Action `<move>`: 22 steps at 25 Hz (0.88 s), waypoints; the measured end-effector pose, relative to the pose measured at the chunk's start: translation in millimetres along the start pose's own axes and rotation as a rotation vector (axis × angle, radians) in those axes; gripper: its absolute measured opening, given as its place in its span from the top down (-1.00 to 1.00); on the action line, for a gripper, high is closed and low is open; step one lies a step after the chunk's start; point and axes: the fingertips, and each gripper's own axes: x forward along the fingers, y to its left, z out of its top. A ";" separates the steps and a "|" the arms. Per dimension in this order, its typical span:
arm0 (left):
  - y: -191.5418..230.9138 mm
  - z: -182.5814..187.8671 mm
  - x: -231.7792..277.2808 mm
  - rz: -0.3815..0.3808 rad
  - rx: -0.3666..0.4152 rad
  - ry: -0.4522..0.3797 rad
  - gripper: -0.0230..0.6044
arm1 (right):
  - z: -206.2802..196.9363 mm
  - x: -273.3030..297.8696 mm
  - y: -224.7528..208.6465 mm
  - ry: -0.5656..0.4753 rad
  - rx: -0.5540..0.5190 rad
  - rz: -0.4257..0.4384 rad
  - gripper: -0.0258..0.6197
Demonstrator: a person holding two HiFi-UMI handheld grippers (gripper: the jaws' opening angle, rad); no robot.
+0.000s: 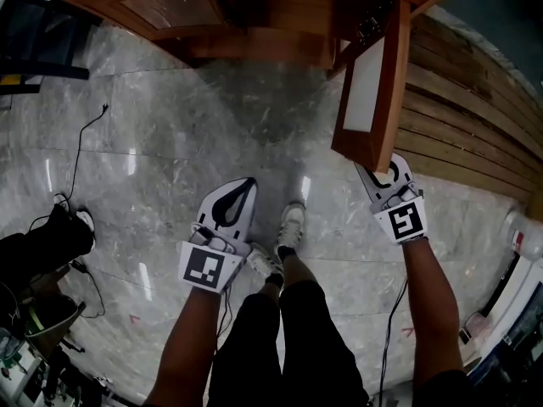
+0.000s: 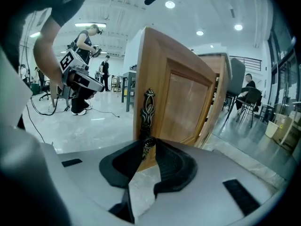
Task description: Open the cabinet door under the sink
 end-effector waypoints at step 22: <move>-14.1 -22.6 -57.5 -0.019 -0.011 0.005 0.87 | -2.9 -54.3 7.6 -0.008 0.158 -0.350 0.65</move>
